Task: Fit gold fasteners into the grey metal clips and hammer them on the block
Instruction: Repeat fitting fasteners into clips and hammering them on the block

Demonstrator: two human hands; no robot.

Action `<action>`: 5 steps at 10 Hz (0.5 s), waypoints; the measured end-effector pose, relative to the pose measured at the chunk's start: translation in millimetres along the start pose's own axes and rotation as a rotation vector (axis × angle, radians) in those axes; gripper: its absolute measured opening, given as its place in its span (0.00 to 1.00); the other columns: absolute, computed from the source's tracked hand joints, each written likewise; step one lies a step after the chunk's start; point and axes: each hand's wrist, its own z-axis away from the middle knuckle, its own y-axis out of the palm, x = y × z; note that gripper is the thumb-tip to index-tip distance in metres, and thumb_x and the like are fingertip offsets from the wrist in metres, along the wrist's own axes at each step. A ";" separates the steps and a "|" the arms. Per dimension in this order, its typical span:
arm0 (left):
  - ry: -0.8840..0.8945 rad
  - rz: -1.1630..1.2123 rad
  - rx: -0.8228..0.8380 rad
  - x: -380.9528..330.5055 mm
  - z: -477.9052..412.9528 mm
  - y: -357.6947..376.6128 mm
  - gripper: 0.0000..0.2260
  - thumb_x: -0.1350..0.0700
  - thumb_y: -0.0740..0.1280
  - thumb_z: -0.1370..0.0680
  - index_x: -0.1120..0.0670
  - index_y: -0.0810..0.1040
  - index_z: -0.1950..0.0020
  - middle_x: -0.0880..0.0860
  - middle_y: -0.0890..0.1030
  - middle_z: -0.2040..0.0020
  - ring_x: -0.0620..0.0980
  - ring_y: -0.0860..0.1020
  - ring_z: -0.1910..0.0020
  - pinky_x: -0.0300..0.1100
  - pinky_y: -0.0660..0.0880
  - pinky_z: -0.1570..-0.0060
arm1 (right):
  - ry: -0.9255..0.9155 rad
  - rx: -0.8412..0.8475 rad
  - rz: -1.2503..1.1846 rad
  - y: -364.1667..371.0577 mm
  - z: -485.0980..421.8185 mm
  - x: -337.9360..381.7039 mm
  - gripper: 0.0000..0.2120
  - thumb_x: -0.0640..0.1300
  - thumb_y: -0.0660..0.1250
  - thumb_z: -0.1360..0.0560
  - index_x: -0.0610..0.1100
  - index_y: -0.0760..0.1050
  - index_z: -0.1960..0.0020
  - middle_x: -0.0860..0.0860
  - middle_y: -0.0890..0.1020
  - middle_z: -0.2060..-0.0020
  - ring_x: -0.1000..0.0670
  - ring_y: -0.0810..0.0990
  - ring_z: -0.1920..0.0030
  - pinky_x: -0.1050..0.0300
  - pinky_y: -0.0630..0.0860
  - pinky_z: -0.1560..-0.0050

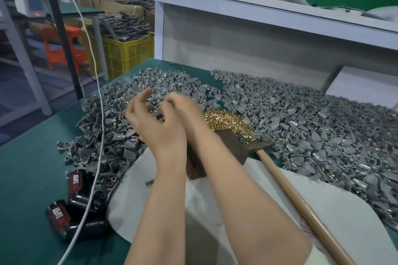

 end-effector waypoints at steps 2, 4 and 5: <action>-0.003 -0.110 0.392 8.8 8.6 8.1 0.12 0.53 0.57 0.18 0.54 0.79 0.50 0.52 0.81 0.53 0.46 0.79 0.53 0.43 0.73 0.50 | -0.144 0.082 -0.219 -87.8 49.2 -18.6 0.06 0.38 0.63 0.22 0.46 0.74 0.56 0.50 0.81 0.66 0.53 0.79 0.65 0.50 0.77 0.55; -0.076 -0.091 0.546 11.3 15.0 11.4 0.06 0.60 0.65 0.22 0.53 0.81 0.50 0.50 0.83 0.53 0.45 0.79 0.53 0.37 0.75 0.48 | 0.041 -0.129 -0.181 -92.9 60.6 -46.8 0.04 0.38 0.65 0.23 0.44 0.77 0.54 0.49 0.82 0.61 0.57 0.80 0.64 0.60 0.78 0.57; -0.091 -0.087 0.487 14.3 16.3 12.8 0.06 0.60 0.67 0.22 0.54 0.80 0.47 0.52 0.83 0.50 0.47 0.80 0.50 0.40 0.74 0.44 | 0.181 -0.243 0.215 -84.3 43.4 -62.4 0.06 0.45 0.67 0.24 0.44 0.81 0.51 0.48 0.83 0.53 0.48 0.81 0.51 0.53 0.76 0.46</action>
